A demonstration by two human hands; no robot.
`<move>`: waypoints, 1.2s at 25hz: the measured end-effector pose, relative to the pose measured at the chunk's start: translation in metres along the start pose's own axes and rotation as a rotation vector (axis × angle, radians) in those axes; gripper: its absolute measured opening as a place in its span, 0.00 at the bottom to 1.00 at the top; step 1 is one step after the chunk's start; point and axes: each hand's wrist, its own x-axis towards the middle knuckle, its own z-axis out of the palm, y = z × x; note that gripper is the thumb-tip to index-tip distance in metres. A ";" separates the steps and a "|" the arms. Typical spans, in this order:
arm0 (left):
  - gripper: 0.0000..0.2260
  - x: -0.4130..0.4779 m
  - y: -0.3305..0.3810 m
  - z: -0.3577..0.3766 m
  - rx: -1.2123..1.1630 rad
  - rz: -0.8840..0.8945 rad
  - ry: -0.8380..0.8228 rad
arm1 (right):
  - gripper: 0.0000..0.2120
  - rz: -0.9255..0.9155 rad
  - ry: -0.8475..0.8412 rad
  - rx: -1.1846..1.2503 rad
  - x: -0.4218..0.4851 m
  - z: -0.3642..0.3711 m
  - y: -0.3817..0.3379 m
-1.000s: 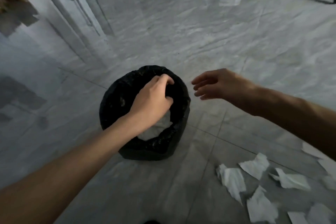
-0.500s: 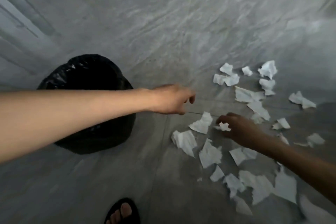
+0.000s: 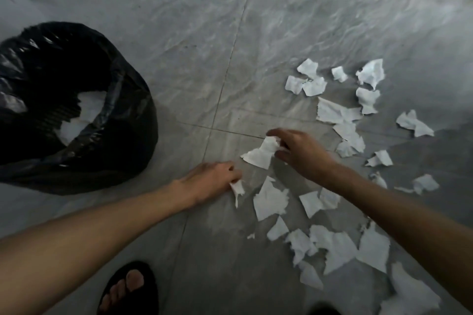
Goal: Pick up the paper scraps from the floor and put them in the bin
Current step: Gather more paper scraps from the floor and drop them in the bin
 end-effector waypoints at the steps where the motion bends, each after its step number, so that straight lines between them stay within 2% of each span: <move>1: 0.07 -0.002 -0.003 0.001 -0.010 -0.004 -0.006 | 0.21 -0.033 -0.075 -0.063 0.008 0.003 -0.005; 3: 0.05 -0.005 -0.009 -0.002 -0.057 -0.013 0.027 | 0.18 -0.065 -0.181 -0.209 0.022 0.011 -0.011; 5: 0.04 -0.005 -0.010 -0.012 -0.152 -0.032 0.136 | 0.13 -0.047 -0.178 -0.224 0.026 0.017 -0.007; 7: 0.03 -0.001 -0.002 -0.021 -0.202 0.018 0.236 | 0.08 0.038 -0.098 -0.111 0.022 0.018 0.001; 9: 0.02 0.009 0.018 -0.024 -0.188 0.155 0.277 | 0.05 0.197 0.054 0.067 0.014 0.011 0.013; 11: 0.04 0.023 0.040 -0.016 -0.128 0.305 0.229 | 0.10 0.320 0.160 0.186 0.001 0.001 0.025; 13: 0.07 0.038 0.053 -0.003 0.008 0.386 0.084 | 0.12 0.361 0.185 0.211 -0.016 -0.007 0.033; 15: 0.09 0.047 0.057 0.003 0.113 0.382 -0.044 | 0.14 0.371 0.189 0.226 -0.033 -0.010 0.035; 18: 0.06 0.049 0.052 0.001 0.056 0.345 -0.058 | 0.14 0.390 0.193 0.273 -0.049 -0.008 0.033; 21: 0.04 0.045 0.048 -0.024 -0.001 0.320 0.016 | 0.12 0.447 0.173 0.334 -0.054 -0.008 0.025; 25: 0.01 0.035 0.027 -0.108 -0.017 0.301 0.164 | 0.06 0.487 0.152 0.576 -0.039 -0.013 -0.001; 30: 0.04 -0.017 0.007 -0.220 -0.049 0.222 0.454 | 0.07 0.381 0.153 0.833 0.002 -0.037 -0.055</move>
